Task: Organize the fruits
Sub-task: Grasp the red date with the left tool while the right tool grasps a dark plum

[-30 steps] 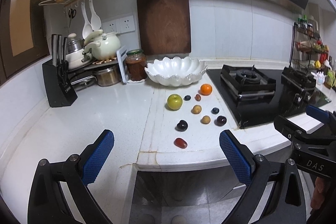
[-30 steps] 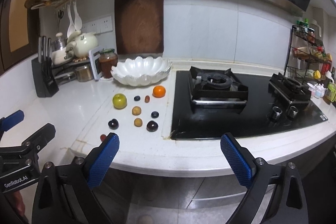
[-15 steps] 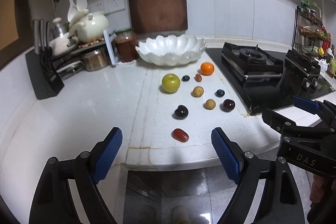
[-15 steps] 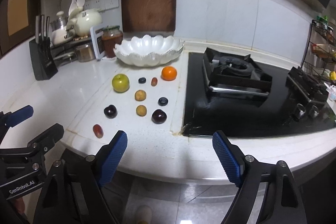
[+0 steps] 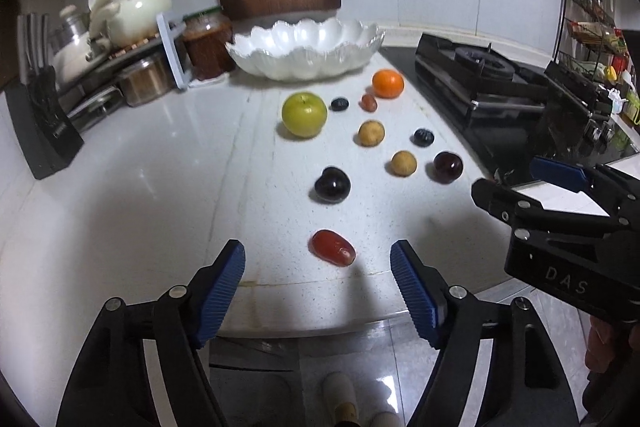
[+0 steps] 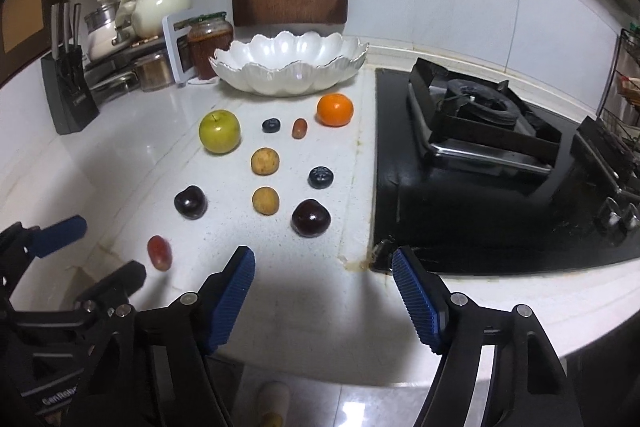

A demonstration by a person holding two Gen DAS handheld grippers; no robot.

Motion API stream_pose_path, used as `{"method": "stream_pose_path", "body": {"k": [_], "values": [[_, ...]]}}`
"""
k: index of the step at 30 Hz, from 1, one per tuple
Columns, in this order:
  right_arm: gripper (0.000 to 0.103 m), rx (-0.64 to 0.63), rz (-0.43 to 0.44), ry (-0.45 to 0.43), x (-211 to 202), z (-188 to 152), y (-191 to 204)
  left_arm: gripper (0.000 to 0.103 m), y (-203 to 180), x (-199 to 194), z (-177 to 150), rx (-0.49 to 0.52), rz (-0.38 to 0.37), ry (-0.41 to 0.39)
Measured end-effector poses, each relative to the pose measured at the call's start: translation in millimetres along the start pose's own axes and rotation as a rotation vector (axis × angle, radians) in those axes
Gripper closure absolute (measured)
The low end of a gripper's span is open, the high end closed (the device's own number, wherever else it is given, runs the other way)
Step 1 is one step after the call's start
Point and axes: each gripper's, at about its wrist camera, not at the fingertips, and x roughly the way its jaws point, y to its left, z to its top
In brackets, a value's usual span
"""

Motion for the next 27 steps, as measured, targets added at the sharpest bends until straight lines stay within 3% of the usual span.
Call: {"method": "stream_pose_path", "body": {"k": [12, 21, 27], "values": [[0.04, -0.005, 0.006, 0.03, 40, 8, 3, 0.041, -2, 30, 2, -0.009, -0.037, 0.043], [0.046, 0.008, 0.031, 0.037, 57, 10, 1, 0.057, -1, 43, 2, -0.037, -0.063, 0.084], [0.057, -0.007, 0.035, 0.04, 63, 12, 3, 0.07, -3, 44, 3, -0.035, -0.065, 0.074]]}}
